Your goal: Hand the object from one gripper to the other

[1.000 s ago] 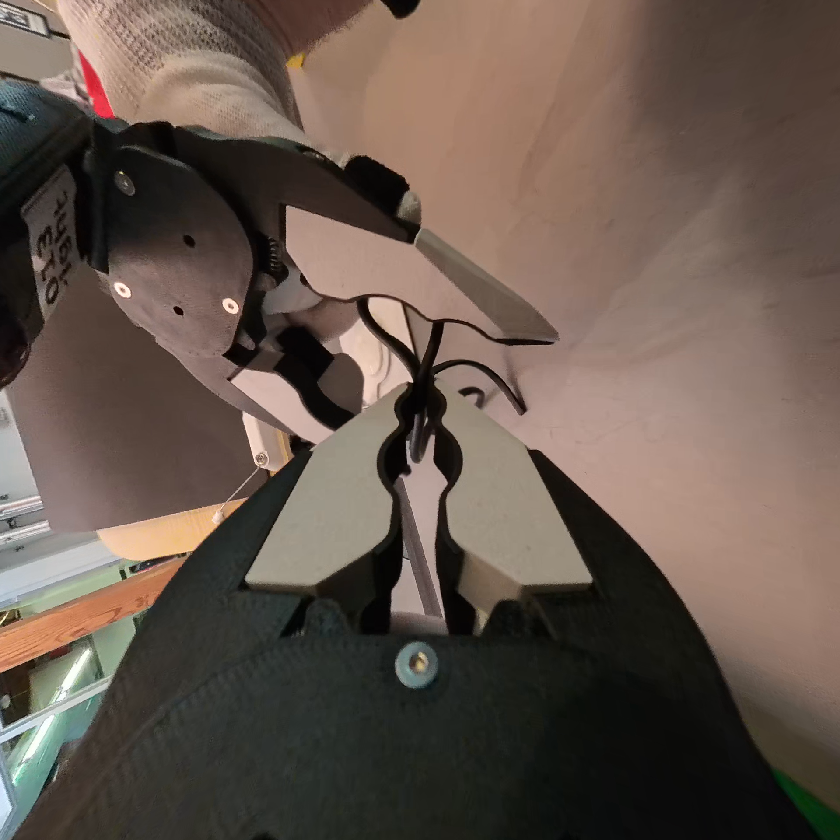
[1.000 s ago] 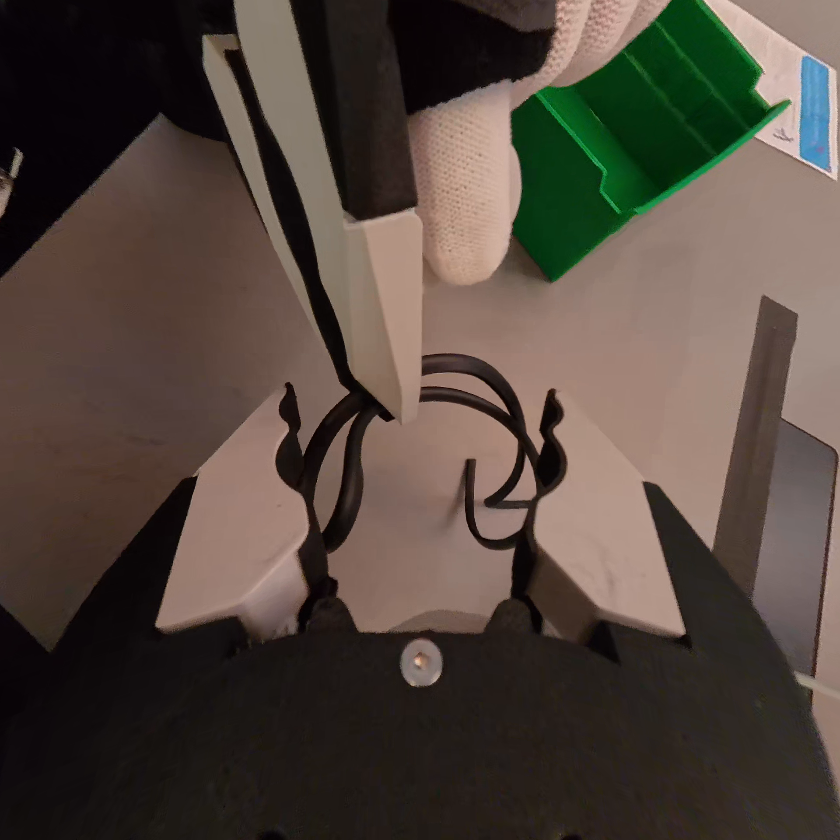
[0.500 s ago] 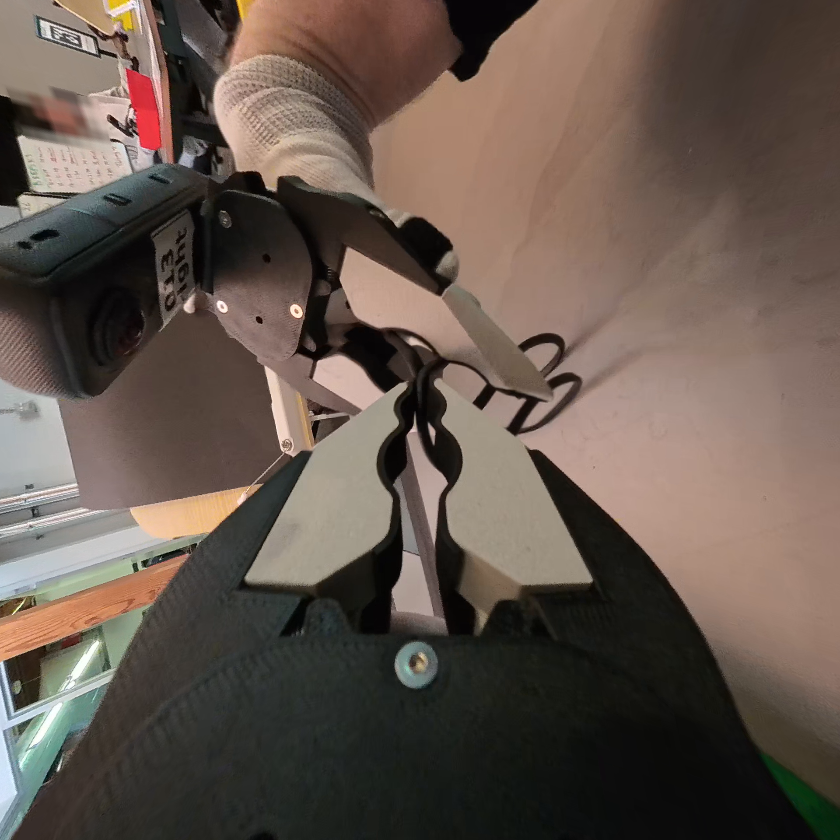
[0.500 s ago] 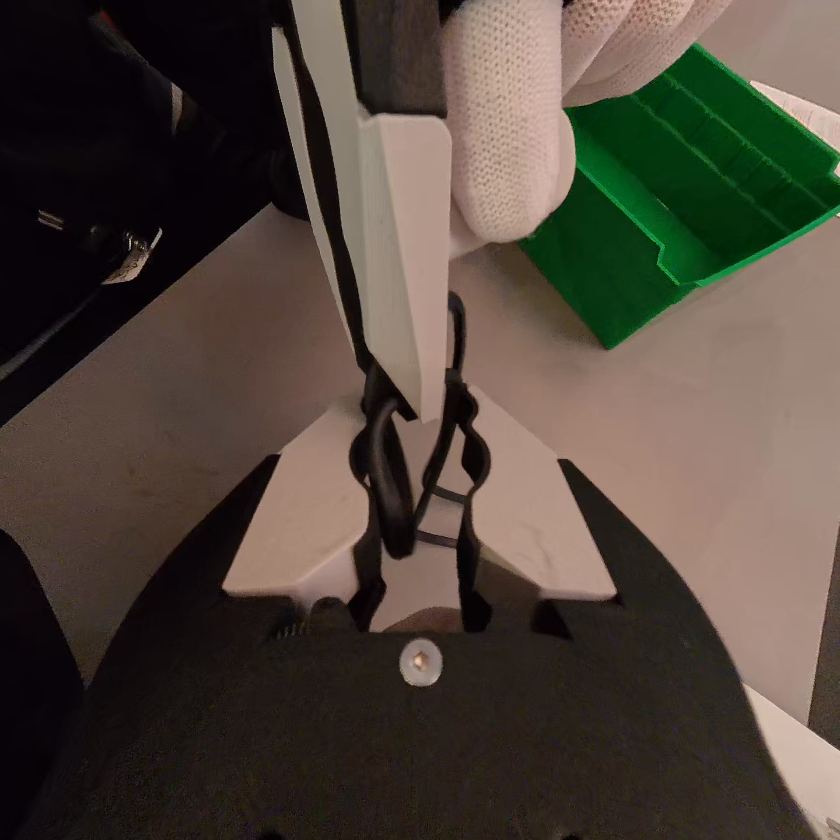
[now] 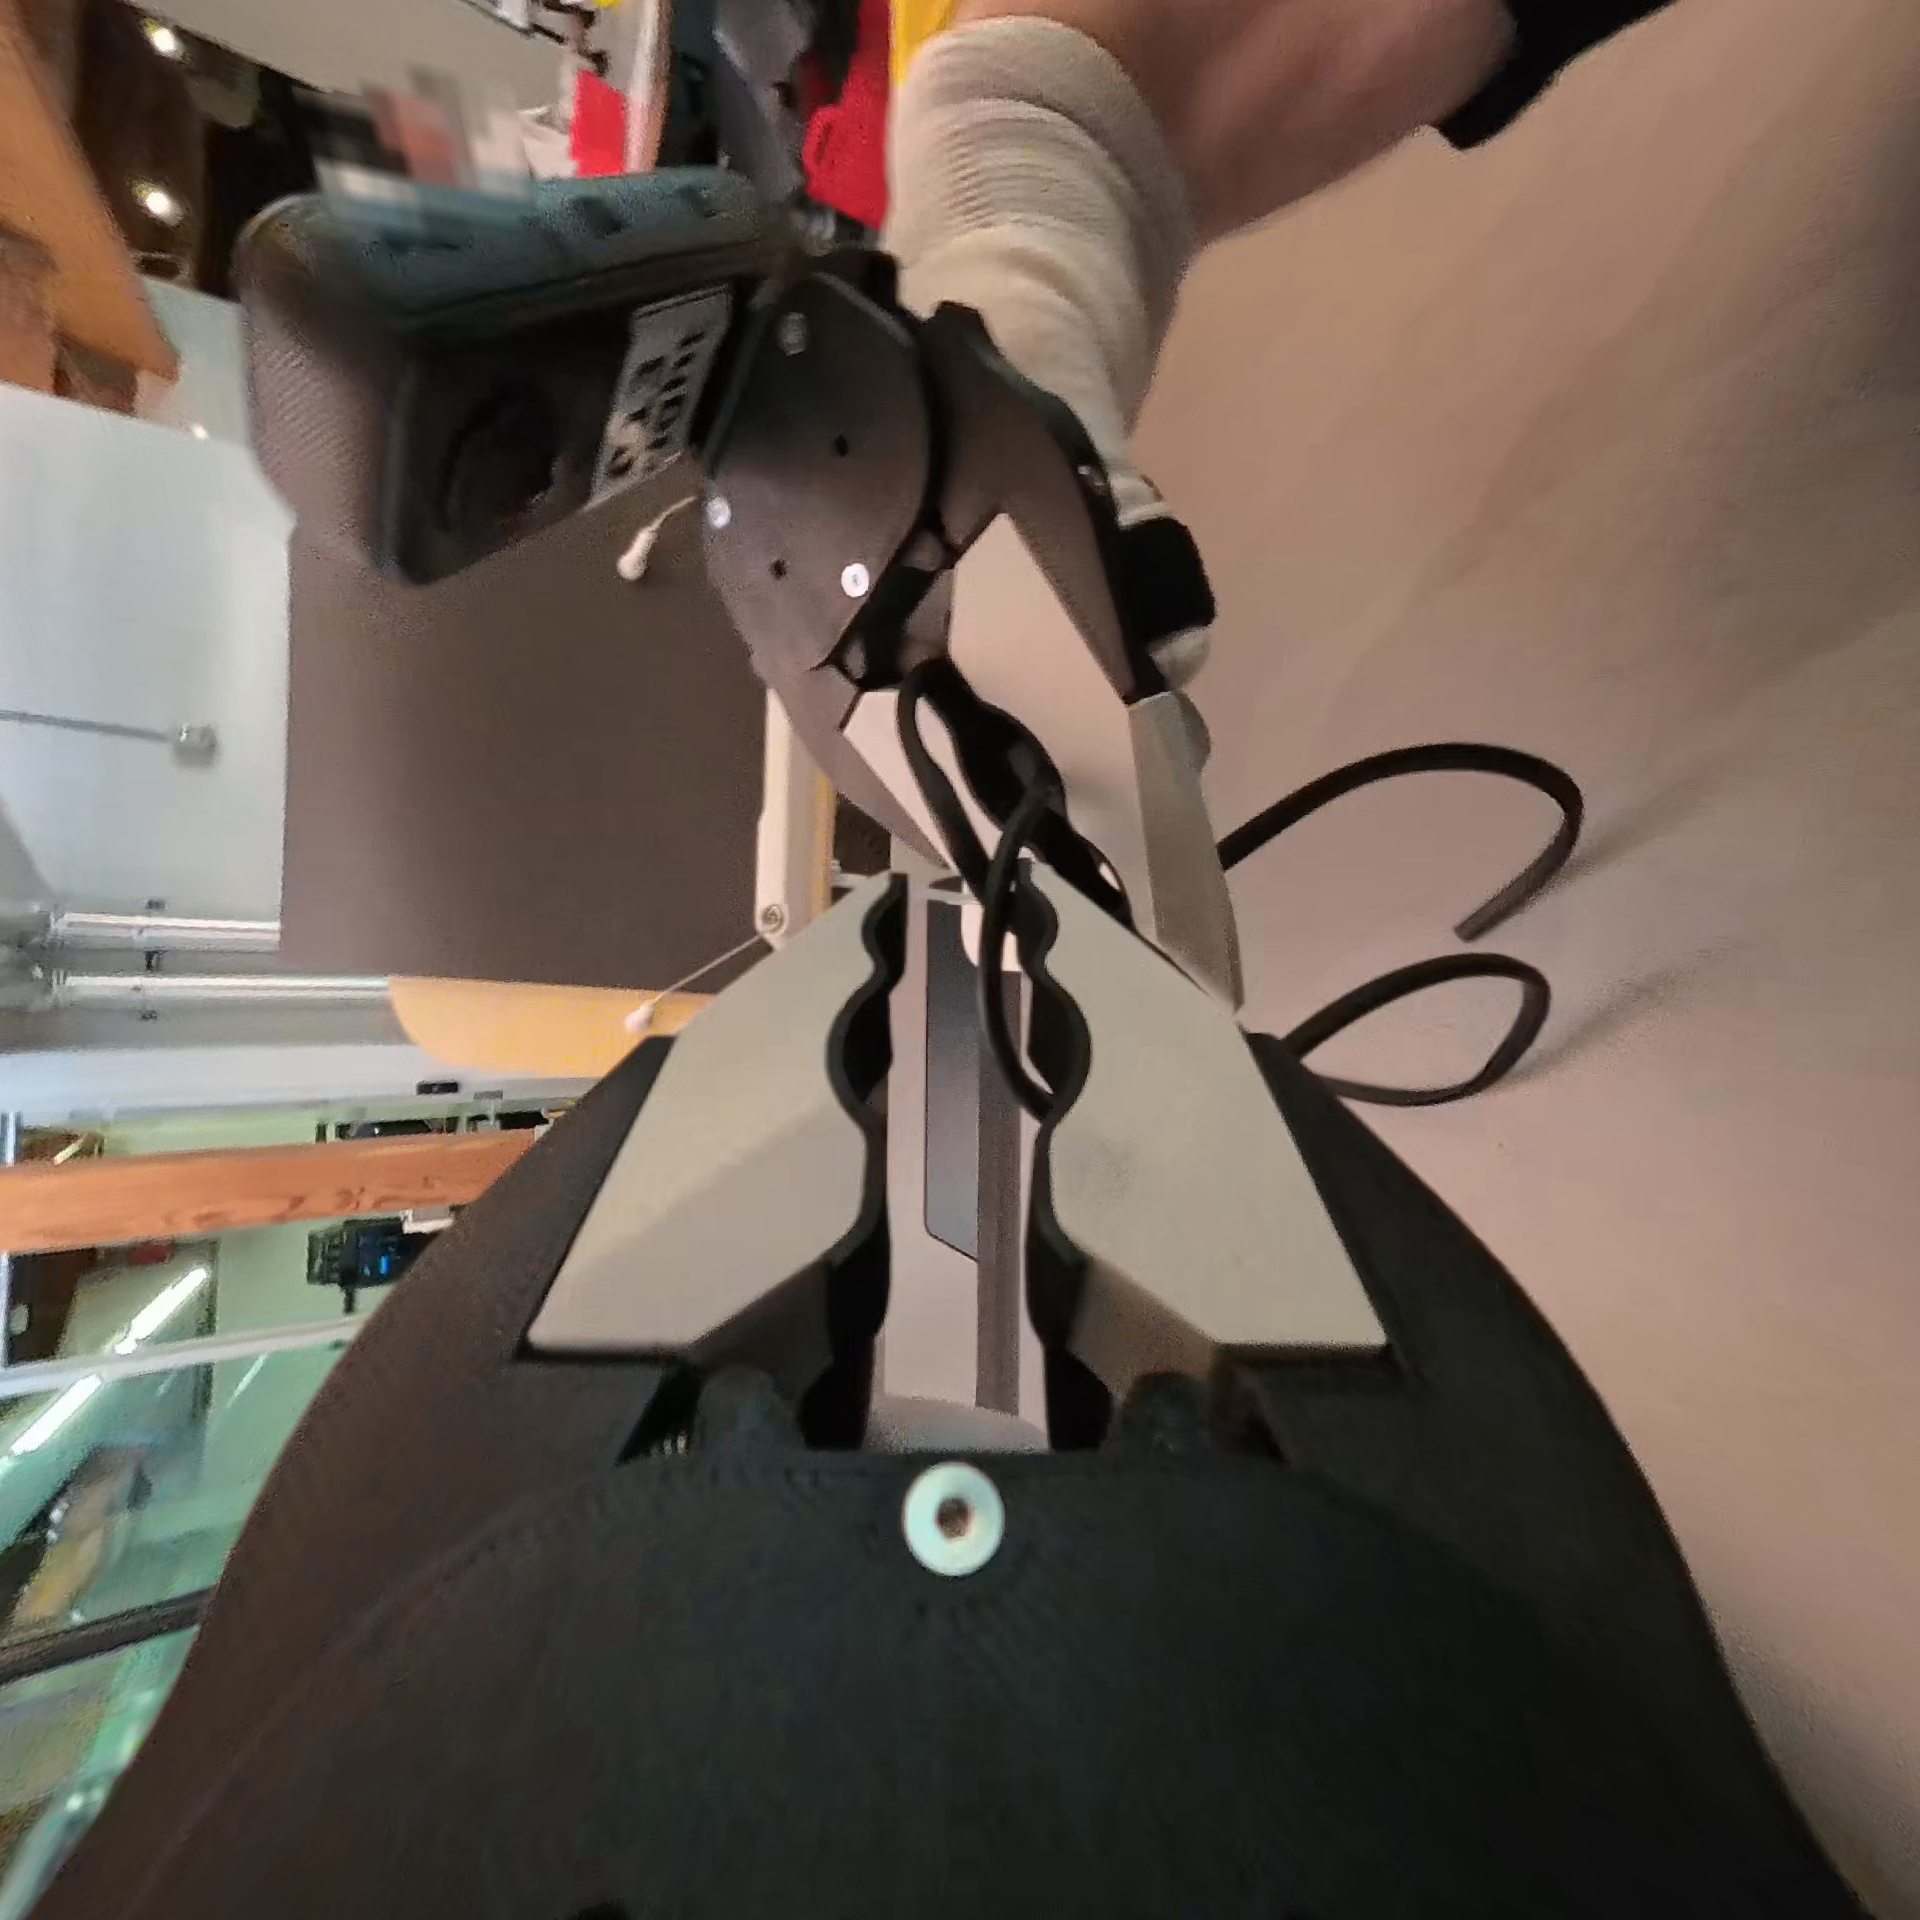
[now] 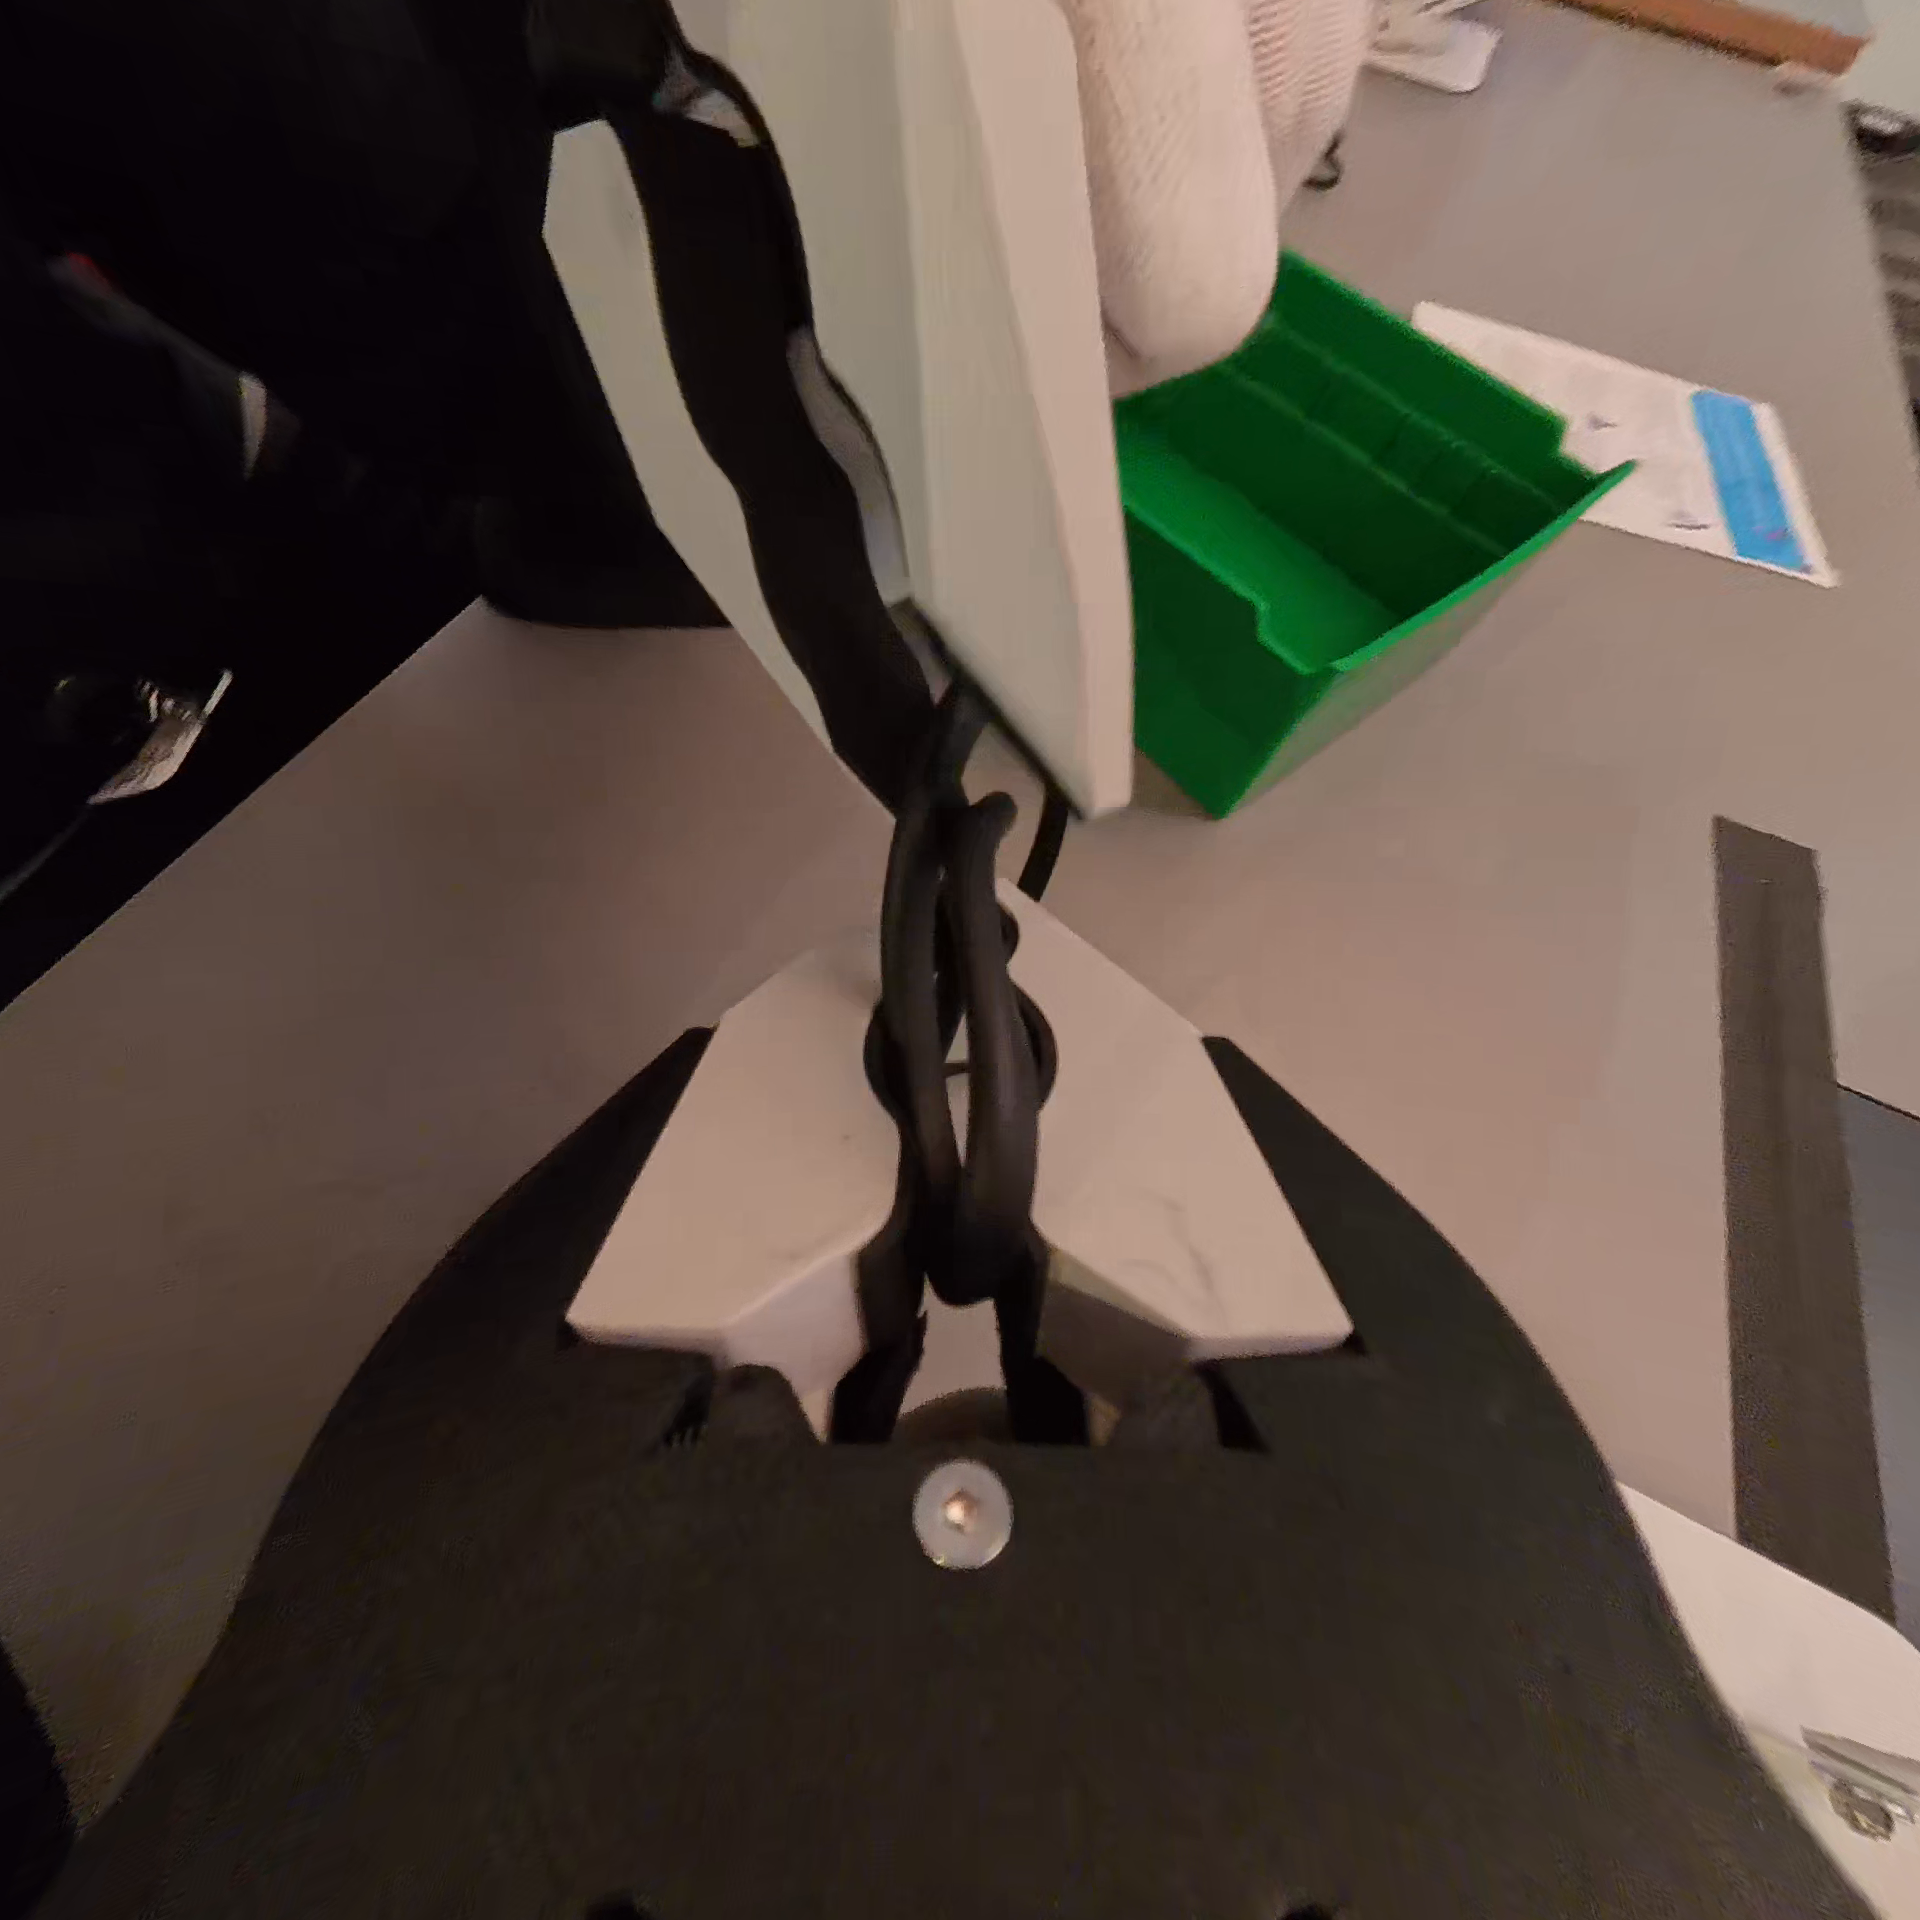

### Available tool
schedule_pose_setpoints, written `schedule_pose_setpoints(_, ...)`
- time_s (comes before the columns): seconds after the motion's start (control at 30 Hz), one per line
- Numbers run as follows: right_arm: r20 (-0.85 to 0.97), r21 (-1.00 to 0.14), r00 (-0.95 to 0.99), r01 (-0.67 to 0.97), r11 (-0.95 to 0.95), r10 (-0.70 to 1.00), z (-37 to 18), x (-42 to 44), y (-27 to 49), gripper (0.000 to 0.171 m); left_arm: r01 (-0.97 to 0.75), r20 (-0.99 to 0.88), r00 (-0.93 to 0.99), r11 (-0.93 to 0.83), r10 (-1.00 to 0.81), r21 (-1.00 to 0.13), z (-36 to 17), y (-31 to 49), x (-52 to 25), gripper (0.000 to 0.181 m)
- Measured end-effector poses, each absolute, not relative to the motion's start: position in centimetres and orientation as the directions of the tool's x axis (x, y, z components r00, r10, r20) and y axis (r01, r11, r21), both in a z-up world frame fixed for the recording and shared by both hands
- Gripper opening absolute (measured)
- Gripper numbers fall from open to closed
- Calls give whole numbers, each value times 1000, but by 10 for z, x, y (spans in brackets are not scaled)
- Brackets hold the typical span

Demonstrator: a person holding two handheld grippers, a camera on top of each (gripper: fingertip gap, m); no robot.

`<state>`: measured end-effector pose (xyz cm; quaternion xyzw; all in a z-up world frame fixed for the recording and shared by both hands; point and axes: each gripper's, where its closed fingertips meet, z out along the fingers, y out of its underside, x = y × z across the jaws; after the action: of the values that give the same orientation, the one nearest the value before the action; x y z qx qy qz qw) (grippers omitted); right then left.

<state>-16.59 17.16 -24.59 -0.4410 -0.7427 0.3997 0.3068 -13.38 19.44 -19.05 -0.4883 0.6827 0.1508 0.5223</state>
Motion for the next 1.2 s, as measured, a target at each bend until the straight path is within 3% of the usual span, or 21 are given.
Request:
schedule_pose_setpoints(0.03, 106, -872, -407, 401, 281, 907, -243, -166, 176, 0, -819, -857, 54, 469, -512, -331, -186, 197, -135, 23)
schedule_pose_setpoints(0.2, 112, -904, -320, 361, 230, 941, -233, -170, 195, 1, -804, -817, 200, 386, -540, -452, -175, 215, -149, 51)
schedule_pose_setpoints(0.33, 114, -922, -271, 331, 203, 956, -225, -170, 206, 1, -726, -720, 280, 350, -635, -591, -171, 216, -153, 55)
schedule_pose_setpoints(0.47, 116, -930, -241, 315, 191, 964, -221, -171, 212, 0, -680, -648, 296, 321, -702, -659, -172, 212, -156, 58)
schedule_pose_setpoints(0.83, 77, -970, -113, 222, 101, 991, -202, -180, 235, 1, -708, -537, 326, 175, -778, -684, -201, 224, -156, 74)
schedule_pose_setpoints(0.97, 47, -984, -63, 170, 57, 997, -192, -182, 243, 1, -691, -534, 392, 143, -750, -708, -197, 232, -151, 84)
schedule_pose_setpoints(1.2, 6, -997, 51, 79, 2, 999, -176, -189, 258, 2, -704, -554, 505, 56, -662, -708, -200, 258, -156, 86)
